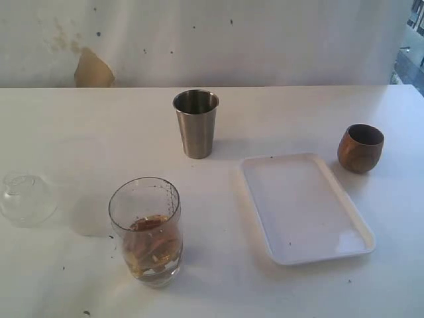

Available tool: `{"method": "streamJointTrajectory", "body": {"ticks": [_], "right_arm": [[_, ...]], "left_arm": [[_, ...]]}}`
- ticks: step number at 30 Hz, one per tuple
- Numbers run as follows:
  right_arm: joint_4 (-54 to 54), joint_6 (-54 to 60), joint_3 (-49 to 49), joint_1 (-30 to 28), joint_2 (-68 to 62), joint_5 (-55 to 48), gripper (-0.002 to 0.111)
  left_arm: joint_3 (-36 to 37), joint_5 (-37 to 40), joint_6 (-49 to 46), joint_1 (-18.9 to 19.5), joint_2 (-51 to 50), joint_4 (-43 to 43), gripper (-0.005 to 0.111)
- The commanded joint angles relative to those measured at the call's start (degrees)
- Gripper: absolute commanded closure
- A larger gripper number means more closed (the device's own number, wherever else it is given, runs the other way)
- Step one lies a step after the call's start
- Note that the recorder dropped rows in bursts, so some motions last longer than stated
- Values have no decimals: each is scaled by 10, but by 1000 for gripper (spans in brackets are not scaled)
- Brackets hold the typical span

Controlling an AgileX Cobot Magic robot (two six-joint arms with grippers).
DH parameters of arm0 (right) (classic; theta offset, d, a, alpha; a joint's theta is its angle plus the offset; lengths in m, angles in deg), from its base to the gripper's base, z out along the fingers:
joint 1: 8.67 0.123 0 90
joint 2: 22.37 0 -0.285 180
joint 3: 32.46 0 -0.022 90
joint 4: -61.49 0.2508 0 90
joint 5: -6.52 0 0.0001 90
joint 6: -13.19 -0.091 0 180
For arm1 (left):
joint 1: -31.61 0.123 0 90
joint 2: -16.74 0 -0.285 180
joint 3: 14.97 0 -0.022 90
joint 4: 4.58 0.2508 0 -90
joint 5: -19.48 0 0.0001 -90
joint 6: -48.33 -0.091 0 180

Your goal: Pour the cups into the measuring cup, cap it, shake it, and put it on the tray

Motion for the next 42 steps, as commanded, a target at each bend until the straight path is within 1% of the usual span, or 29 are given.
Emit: {"method": "streamJointTrajectory", "body": {"ticks": [1, 7, 9, 13, 14, 16, 19, 22, 25, 31, 39, 42], "right_arm": [[-3, -1, 2, -2, 4, 5, 108], [-3, -1, 2, -2, 4, 5, 108], [-3, -1, 2, -2, 4, 5, 108], [-3, -1, 2, -2, 4, 5, 108], [-3, -1, 2, -2, 4, 5, 108], [-3, -1, 2, -2, 4, 5, 108], [-3, -1, 2, -2, 4, 5, 108], [-3, -1, 2, -2, 4, 5, 108], [-3, -1, 2, -2, 4, 5, 108], [-3, -1, 2, -2, 4, 5, 108], [-3, -1, 2, -2, 4, 5, 108], [-3, -1, 2, -2, 4, 5, 108]], "left_arm": [[-90, 75, -12, 0, -123, 4, 41], [-227, 257, -29, 0, -323, 4, 41], [-266, 303, -41, 0, -383, 4, 41], [-331, 373, -67, 0, -494, -12, 41], [-346, 389, -67, 0, -512, -21, 41], [-370, 406, -102, 0, -554, -52, 41], [-395, 406, -174, 0, -602, -121, 41], [-417, 405, -216, 0, -651, -148, 41], [-430, 398, -217, 0, -694, -133, 41], [-434, 338, -217, 0, -761, -129, 41], [-434, 268, -217, 0, -809, -131, 41], [-434, 253, -217, 0, -829, -135, 41]]}}
